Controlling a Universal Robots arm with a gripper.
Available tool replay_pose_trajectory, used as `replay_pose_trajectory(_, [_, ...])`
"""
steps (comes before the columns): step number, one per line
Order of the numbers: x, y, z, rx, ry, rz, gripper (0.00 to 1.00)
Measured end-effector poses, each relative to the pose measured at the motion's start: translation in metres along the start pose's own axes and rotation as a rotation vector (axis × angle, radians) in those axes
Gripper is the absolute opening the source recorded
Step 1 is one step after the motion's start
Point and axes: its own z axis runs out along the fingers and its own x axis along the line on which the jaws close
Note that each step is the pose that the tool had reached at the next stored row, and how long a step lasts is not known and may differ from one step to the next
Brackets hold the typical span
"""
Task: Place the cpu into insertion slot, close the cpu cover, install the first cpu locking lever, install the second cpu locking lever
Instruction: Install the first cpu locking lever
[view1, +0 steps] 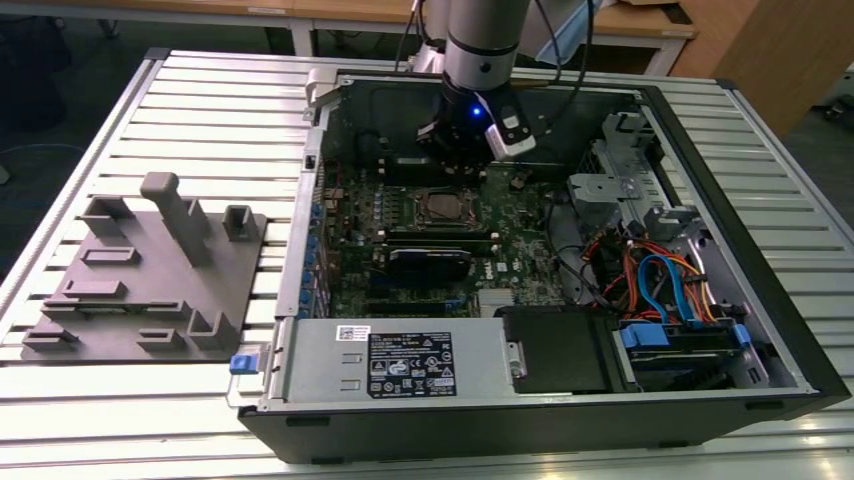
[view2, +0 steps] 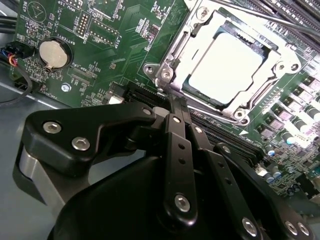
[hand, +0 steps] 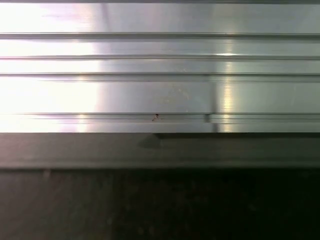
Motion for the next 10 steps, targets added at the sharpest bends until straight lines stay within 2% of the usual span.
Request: replay_pose_trajectory(10, [0.0001,0.0006,0.0018,0.002,0.0,0.0,0.1])
